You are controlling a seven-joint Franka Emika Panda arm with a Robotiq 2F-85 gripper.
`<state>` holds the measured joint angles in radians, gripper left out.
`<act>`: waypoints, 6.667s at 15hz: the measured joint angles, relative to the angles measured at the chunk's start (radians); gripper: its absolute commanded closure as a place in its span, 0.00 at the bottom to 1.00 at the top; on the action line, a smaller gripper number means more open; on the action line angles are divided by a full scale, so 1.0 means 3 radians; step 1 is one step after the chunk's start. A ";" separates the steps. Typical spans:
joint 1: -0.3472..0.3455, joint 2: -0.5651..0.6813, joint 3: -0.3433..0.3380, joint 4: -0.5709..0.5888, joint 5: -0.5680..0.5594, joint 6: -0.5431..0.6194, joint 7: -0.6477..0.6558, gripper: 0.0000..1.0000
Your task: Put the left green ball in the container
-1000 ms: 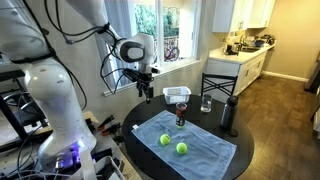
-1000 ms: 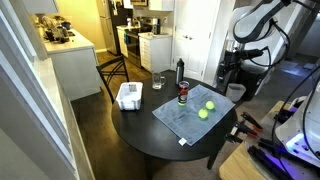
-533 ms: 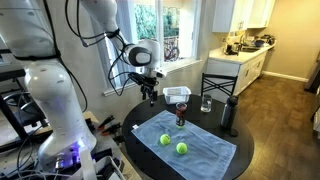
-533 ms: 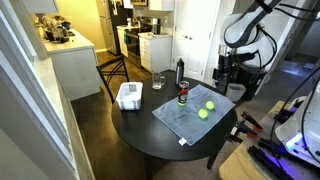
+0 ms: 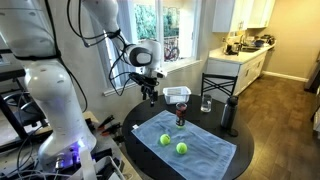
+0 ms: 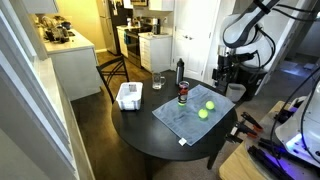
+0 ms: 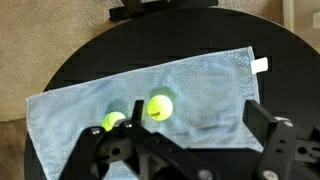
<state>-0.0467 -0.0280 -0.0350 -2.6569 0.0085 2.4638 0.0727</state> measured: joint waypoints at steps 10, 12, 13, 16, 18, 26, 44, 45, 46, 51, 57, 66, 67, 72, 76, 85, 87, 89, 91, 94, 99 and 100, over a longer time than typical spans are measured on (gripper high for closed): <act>-0.0026 0.1270 0.0181 0.0238 0.1334 0.1168 -0.0018 0.00; -0.0061 0.1624 0.0235 0.0417 0.1355 0.1308 -0.0007 0.00; -0.0062 0.1768 0.0238 0.0504 0.1355 0.1364 0.0006 0.00; -0.0063 0.2189 0.0231 0.0797 0.1345 0.1451 0.0059 0.00; -0.0058 0.2433 0.0201 0.0976 0.1316 0.1503 0.0120 0.00; -0.0068 0.3159 0.0021 0.1525 0.1298 0.1665 0.0186 0.00; -0.0709 0.3588 0.0476 0.1869 0.0967 0.2050 0.0171 0.58; -0.0721 0.3587 0.0483 0.1870 0.0962 0.2051 0.0167 0.60; -0.0735 0.3585 0.0490 0.1870 0.0958 0.2052 0.0165 0.62; -0.0766 0.3487 0.0573 0.1773 0.0945 0.2312 0.0164 0.62; -0.0980 0.2789 0.1021 0.1209 0.0906 0.2606 0.0165 0.62; -0.1087 0.2243 0.1238 0.0983 0.0905 0.2724 0.0179 0.62; -0.1129 0.2206 0.1270 0.0983 0.0905 0.2764 0.0182 0.62; -0.1393 0.2016 0.1454 0.0988 0.0846 0.2856 0.0243 0.62; -0.1589 0.1960 0.1593 0.1013 0.0771 0.2857 0.0293 0.62; -0.1698 0.2356 0.1648 0.1421 0.0589 0.3057 0.0341 0.62; -0.1678 0.2488 0.1648 0.1506 0.0561 0.3057 0.0363 0.62; -0.1646 0.2600 0.1648 0.1573 0.0549 0.3057 0.0364 0.62; -0.1613 0.2685 0.1649 0.1623 0.0533 0.3058 0.0364 0.62; -0.1609 0.2765 0.1675 0.1671 0.0470 0.3068 0.0364 0.62; -0.1604 0.2805 0.1684 0.1691 0.0432 0.3108 0.0364 0.00; -0.1604 0.2805 0.1684 0.1692 0.0432 0.3116 0.0364 0.00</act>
<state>-0.5280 0.8133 0.4702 -2.1494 0.1381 3.3986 0.1820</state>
